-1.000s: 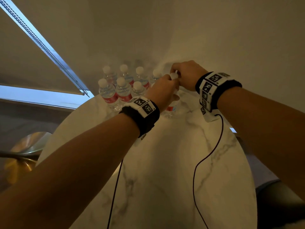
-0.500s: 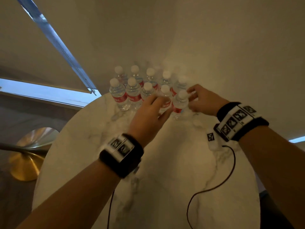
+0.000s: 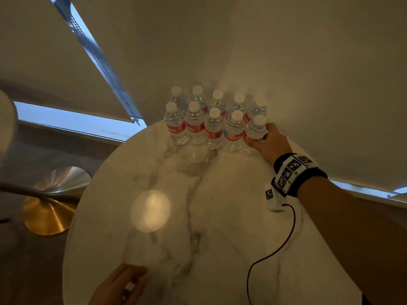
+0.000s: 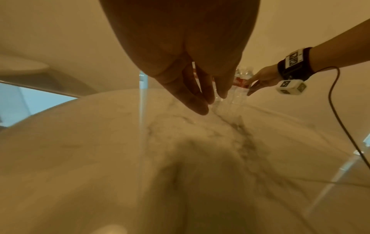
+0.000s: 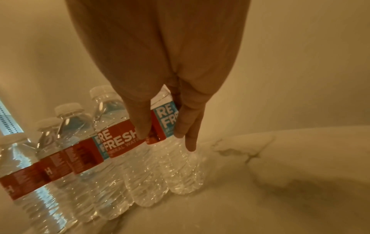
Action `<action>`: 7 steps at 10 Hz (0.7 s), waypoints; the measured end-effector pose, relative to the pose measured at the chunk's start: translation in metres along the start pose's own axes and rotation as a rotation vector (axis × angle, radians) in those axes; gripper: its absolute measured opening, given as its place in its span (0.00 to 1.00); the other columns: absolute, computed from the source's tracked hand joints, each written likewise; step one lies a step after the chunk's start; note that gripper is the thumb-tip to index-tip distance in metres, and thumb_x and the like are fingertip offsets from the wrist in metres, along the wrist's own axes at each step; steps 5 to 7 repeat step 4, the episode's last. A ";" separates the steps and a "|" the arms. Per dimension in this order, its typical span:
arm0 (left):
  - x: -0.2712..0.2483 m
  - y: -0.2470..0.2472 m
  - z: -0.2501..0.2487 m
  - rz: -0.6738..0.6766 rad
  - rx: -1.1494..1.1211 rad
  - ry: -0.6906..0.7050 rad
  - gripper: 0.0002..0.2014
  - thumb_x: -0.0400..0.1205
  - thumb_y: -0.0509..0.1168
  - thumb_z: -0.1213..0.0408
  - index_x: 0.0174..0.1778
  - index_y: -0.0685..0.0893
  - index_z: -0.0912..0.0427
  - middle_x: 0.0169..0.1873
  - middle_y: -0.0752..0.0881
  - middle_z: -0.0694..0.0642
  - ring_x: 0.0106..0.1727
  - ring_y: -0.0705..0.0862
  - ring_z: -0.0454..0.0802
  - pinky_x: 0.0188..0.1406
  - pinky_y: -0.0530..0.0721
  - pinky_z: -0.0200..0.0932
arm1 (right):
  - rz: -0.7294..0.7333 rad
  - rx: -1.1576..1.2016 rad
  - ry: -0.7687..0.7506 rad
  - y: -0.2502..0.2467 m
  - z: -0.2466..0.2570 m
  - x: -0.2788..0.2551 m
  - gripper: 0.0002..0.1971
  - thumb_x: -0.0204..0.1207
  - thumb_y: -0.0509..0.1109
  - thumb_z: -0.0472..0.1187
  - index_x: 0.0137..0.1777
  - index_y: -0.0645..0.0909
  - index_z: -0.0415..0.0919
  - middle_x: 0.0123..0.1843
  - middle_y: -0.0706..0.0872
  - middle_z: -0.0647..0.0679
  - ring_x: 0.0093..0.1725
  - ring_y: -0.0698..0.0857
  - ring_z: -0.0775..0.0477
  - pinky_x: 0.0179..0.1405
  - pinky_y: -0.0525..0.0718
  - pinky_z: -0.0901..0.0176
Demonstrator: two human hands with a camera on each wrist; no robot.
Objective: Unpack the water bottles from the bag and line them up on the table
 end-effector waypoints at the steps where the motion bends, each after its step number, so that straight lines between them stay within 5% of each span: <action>1: -0.013 -0.002 0.016 0.018 -0.001 -0.139 0.19 0.71 0.82 0.61 0.33 0.86 0.28 0.52 0.85 0.23 0.45 0.85 0.19 0.35 0.78 0.08 | 0.026 -0.026 0.016 -0.002 0.001 0.001 0.34 0.68 0.78 0.56 0.69 0.72 0.43 0.64 0.85 0.42 0.61 0.84 0.38 0.60 0.81 0.47; 3: -0.012 -0.007 0.048 0.064 0.059 -0.242 0.23 0.73 0.86 0.65 0.29 0.88 0.28 0.59 0.76 0.14 0.55 0.81 0.17 0.46 0.77 0.08 | 0.116 -0.139 0.057 -0.012 0.007 -0.005 0.41 0.64 0.82 0.51 0.74 0.68 0.41 0.65 0.84 0.42 0.63 0.83 0.38 0.55 0.75 0.55; 4: -0.007 -0.028 0.042 0.201 -0.036 -0.233 0.24 0.82 0.79 0.58 0.43 0.84 0.14 0.51 0.89 0.33 0.60 0.82 0.26 0.52 0.77 0.09 | 0.076 -0.167 0.062 -0.031 0.013 -0.018 0.42 0.65 0.82 0.52 0.75 0.67 0.42 0.66 0.83 0.41 0.62 0.83 0.39 0.55 0.76 0.54; 7: -0.007 -0.028 0.042 0.201 -0.036 -0.233 0.24 0.82 0.79 0.58 0.43 0.84 0.14 0.51 0.89 0.33 0.60 0.82 0.26 0.52 0.77 0.09 | 0.076 -0.167 0.062 -0.031 0.013 -0.018 0.42 0.65 0.82 0.52 0.75 0.67 0.42 0.66 0.83 0.41 0.62 0.83 0.39 0.55 0.76 0.54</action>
Point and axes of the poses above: each hand's wrist, its own x-axis towards the middle knuckle, its own y-axis out of the palm, z = x × y, the point moved 2 cm from there along x, towards the middle knuckle
